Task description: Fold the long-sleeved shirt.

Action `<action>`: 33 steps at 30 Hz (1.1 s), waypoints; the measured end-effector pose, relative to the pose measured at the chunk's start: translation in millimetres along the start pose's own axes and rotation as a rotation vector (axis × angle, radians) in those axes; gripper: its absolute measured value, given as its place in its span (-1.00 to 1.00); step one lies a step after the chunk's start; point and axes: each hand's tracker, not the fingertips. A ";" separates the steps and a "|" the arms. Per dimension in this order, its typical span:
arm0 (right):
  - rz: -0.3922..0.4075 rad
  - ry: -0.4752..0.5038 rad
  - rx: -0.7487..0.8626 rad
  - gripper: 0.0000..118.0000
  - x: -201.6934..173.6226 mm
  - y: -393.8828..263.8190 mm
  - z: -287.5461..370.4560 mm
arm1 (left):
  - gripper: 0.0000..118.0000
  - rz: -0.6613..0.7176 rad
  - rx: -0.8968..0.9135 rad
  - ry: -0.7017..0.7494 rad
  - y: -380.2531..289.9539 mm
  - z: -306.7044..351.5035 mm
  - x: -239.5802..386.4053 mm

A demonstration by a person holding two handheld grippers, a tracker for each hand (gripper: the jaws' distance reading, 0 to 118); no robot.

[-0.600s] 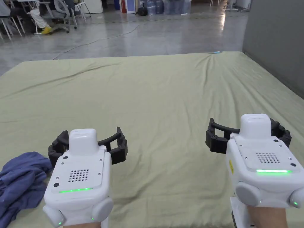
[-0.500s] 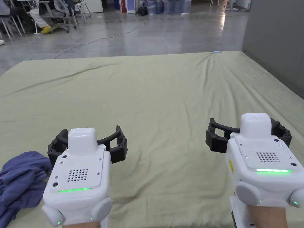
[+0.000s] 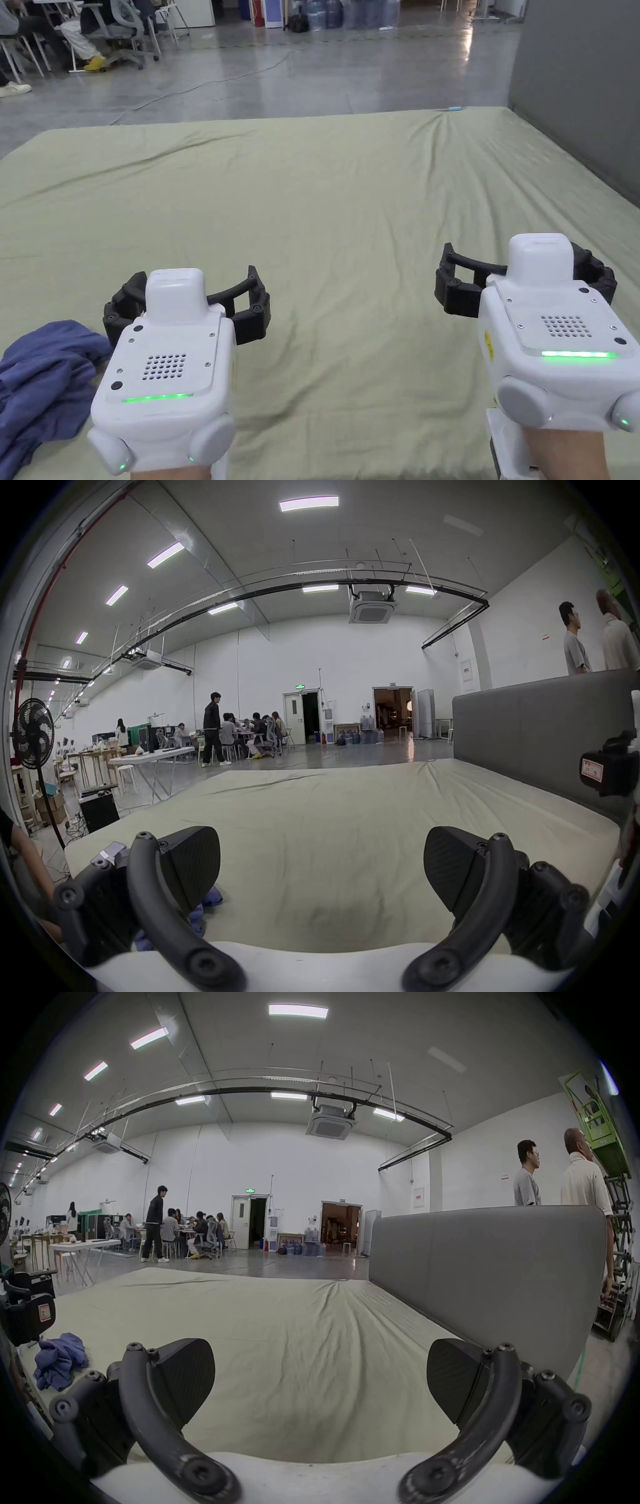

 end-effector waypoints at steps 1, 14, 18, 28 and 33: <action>-0.002 -0.002 0.002 1.00 0.9 0.3 -0.3 | 0.94 0.003 0.000 -0.003 0.7 -0.7 0.0; -0.004 -0.008 -0.005 1.00 4.3 -1.2 -4.3 | 0.94 -0.019 -0.001 -0.015 2.9 -6.5 4.1; -0.008 -0.014 -0.004 1.00 6.2 0.8 -5.4 | 0.94 -0.011 -0.005 -0.019 3.9 -7.7 4.1; 0.001 -0.017 -0.001 1.00 8.1 1.8 -5.7 | 0.95 -0.013 -0.006 -0.028 4.8 -9.3 6.9; -0.002 -0.017 0.002 1.00 7.9 2.2 -5.4 | 0.95 -0.013 -0.009 -0.029 5.0 -8.2 6.2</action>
